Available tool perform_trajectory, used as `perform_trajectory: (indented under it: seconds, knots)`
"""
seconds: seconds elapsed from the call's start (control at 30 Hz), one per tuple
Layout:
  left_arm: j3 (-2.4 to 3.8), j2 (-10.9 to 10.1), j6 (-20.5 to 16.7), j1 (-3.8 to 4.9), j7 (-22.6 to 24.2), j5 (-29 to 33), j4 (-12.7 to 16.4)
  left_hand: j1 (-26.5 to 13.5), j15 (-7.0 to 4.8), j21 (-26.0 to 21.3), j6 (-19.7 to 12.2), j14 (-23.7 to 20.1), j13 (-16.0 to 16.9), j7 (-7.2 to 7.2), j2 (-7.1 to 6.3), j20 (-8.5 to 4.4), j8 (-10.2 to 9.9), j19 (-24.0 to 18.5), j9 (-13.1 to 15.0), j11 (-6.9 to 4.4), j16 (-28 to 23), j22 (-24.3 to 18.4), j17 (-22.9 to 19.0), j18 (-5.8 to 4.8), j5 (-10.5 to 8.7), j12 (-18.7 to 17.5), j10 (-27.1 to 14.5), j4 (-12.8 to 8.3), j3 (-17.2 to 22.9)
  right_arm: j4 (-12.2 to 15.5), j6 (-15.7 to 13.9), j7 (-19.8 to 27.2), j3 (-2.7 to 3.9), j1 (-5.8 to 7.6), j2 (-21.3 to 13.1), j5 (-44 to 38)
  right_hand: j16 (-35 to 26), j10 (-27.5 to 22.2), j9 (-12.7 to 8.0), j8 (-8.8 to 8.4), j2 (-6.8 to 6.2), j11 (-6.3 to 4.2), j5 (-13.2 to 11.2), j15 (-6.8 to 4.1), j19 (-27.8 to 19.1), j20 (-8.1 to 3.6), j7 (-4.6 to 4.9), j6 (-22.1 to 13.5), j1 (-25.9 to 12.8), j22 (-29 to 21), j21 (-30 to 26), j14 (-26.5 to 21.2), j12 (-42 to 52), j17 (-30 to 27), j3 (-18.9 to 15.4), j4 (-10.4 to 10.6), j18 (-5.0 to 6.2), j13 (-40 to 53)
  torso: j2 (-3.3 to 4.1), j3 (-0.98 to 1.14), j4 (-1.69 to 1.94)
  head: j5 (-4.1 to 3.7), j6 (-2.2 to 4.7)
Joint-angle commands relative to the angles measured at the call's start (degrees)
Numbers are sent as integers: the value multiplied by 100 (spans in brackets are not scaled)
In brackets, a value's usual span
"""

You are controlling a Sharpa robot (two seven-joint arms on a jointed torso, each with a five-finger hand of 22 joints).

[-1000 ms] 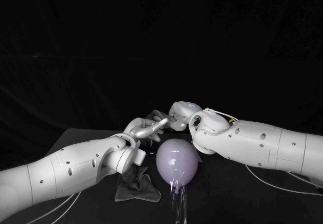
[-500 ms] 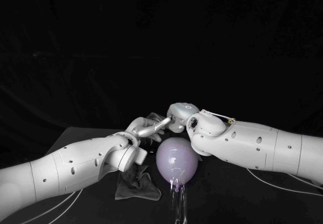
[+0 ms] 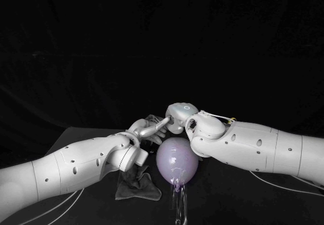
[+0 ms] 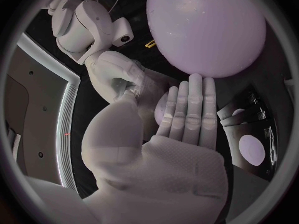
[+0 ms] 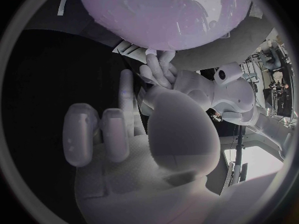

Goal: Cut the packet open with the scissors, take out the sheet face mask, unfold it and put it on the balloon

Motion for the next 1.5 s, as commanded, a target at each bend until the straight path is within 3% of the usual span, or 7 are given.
perform_trajectory:
  seconds: [0.03,0.47,0.8,1.2,1.27,1.4,1.5]
  knots:
    - [7,25,198,16,-235,-71,-3,69,-7,23,68,58,11,-2,124,-22,51,44,12,-5,7,2,11,36,-38,39,64,-6,103,20,45,-70,3,0,1,-217,39,97,687,263,50,-49,20,-36,137,-16,-36,8,1,1207,34,243,7,2,198,-166,-73,9,4,-3,5,-1,-13]
    - [7,-36,221,23,-266,-83,26,1033,-23,51,39,77,-32,-26,795,-39,121,33,-35,-24,-100,-3,15,27,-46,15,85,-38,793,-22,111,-114,4,-1,-24,-207,37,100,691,272,46,-50,20,-36,144,-17,-36,6,-6,1211,49,242,7,-4,216,-176,-76,14,6,-3,9,-4,-38]
    - [6,-94,157,23,-162,3,34,1574,21,13,-99,-12,-89,20,949,-8,41,-35,-132,20,-227,-34,-19,27,-44,-64,-35,-36,1343,-35,138,-130,4,-2,-53,-193,36,101,693,275,44,-49,19,-36,143,-17,-36,6,-11,1210,46,242,7,-7,222,-178,-75,16,2,-4,5,0,-48]
    - [5,-98,-18,24,10,118,18,2117,16,14,-120,-11,-159,25,758,-8,-4,-52,-232,22,-317,-48,-42,31,-41,-130,-63,-38,2325,12,157,-91,5,-2,-80,-108,36,101,694,278,42,-48,17,-36,143,-17,-35,4,-17,1210,45,242,7,-6,228,-179,-75,17,2,-3,2,29,-55]
    - [5,-94,-80,24,79,149,11,2383,-18,83,-40,28,-216,30,518,-52,64,-47,-239,10,-357,-16,-50,25,-67,-163,51,-54,3308,15,166,-80,5,-2,-82,-86,34,101,696,281,40,-48,17,-35,143,-17,-34,3,-22,1210,45,241,6,-13,232,-180,-75,19,3,-3,2,34,-57]
    - [5,-85,-205,24,279,195,4,2520,-87,253,188,152,-216,-94,391,-126,237,-25,-179,-102,-321,80,-28,30,-40,-101,381,-265,4078,-26,133,-31,5,-1,-75,-7,23,97,701,291,25,-43,14,-33,130,-16,-30,-9,-60,1202,19,235,1,-40,244,-176,-70,24,0,-2,4,34,-58]
    - [5,-81,-222,24,397,209,7,2302,-145,504,279,274,-237,-162,215,-187,356,-44,-127,-142,-257,231,15,20,-45,-125,587,-346,4551,-68,-27,77,5,0,-71,105,-27,57,702,289,6,-31,14,-25,83,-12,-20,-54,-116,1173,-80,206,-24,-167,258,-158,-49,24,-2,-3,1,38,-58]
